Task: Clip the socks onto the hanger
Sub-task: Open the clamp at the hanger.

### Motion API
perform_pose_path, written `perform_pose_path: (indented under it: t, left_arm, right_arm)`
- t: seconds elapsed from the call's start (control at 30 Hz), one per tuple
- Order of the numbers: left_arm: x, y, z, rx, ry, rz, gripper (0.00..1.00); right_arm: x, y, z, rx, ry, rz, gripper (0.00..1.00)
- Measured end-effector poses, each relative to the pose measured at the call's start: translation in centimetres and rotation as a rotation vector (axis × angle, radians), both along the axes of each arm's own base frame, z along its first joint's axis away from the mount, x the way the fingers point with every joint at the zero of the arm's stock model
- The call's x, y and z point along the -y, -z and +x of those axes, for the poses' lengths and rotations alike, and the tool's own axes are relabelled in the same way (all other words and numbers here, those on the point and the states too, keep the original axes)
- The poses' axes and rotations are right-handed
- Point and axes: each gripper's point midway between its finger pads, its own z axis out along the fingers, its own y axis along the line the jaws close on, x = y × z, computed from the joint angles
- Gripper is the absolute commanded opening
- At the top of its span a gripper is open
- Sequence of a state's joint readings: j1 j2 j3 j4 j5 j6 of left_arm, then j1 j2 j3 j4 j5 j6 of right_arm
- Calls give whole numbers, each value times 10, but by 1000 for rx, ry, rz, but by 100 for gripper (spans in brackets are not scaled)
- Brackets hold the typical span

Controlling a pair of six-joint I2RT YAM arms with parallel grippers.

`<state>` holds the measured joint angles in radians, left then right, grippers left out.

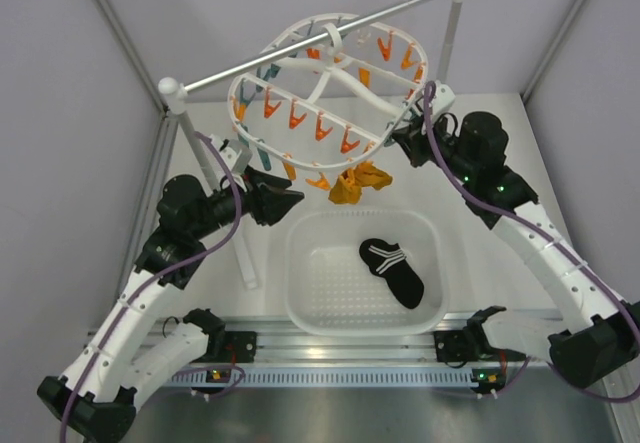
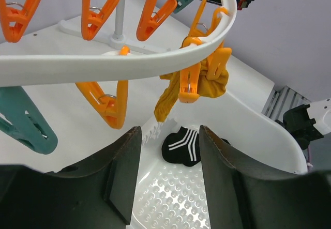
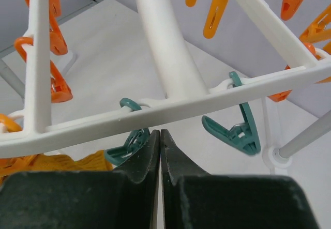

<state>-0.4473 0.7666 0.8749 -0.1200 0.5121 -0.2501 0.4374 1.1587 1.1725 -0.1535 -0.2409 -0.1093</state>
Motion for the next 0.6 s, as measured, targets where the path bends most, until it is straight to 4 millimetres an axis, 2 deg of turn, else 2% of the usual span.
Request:
perform_pose_path:
  t: [0.1, 0.23, 0.43, 0.6]
  left_arm:
    - [5, -4, 2, -13, 17, -15, 53]
    - [6, -6, 3, -21, 18, -25, 52]
    - [-1, -11, 9, -10, -43, -29, 50]
    - [-13, -20, 12, 14, -113, -28, 50]
  right_arm:
    - [-2, -6, -9, 10, -21, 6, 0]
    - [0, -9, -17, 14, -29, 1, 9]
    - [17, 7, -33, -40, 4, -80, 29]
    - [30, 23, -59, -127, -15, -155, 50]
